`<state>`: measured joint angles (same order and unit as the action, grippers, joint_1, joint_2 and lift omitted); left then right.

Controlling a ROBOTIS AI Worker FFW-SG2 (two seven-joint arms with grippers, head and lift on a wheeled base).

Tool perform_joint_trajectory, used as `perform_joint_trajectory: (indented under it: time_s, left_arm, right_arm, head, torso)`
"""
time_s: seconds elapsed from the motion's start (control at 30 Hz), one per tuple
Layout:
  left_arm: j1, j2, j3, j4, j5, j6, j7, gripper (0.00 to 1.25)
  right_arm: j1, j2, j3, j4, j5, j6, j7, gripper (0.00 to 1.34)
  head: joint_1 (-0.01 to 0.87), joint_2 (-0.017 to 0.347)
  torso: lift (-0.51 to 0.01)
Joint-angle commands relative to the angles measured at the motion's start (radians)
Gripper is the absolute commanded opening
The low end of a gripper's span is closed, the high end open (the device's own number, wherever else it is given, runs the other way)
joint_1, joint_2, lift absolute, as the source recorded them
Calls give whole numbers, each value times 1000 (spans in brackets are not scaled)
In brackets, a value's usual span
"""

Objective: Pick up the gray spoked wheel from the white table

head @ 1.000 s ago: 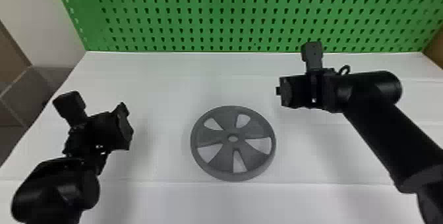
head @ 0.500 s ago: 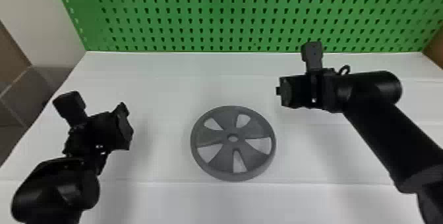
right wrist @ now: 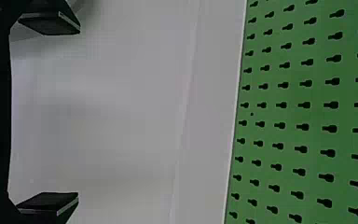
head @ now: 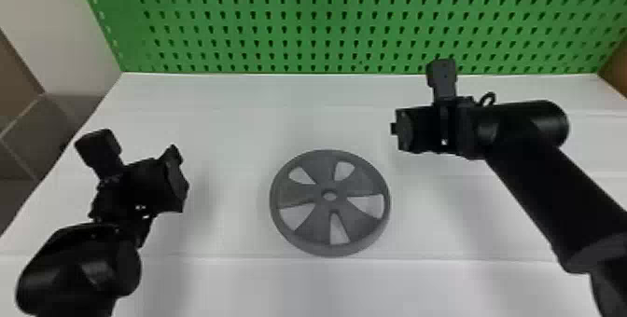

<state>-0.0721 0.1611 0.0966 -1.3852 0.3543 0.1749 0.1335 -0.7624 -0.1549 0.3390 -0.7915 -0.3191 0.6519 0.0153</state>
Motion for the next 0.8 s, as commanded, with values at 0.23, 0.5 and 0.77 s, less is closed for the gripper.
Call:
perform_joint_trajectory:
  time_s: [0.23, 0.5, 0.77]
  left_arm:
    - [0, 0, 0, 0, 0, 0, 0, 1250]
    - [0, 0, 0, 0, 0, 0, 0, 1250]
    - [0, 0, 0, 0, 0, 0, 0, 1250]
  right_arm:
    - [0, 0, 0, 0, 0, 0, 0, 1339]
    - [0, 0, 0, 0, 0, 0, 0, 1339]
    - [0, 0, 0, 0, 0, 0, 0, 1339]
  head:
    - [784, 57]
    - [784, 57]
    - [784, 57]
  torso:
    - [0]
    - [0]
    - [0]
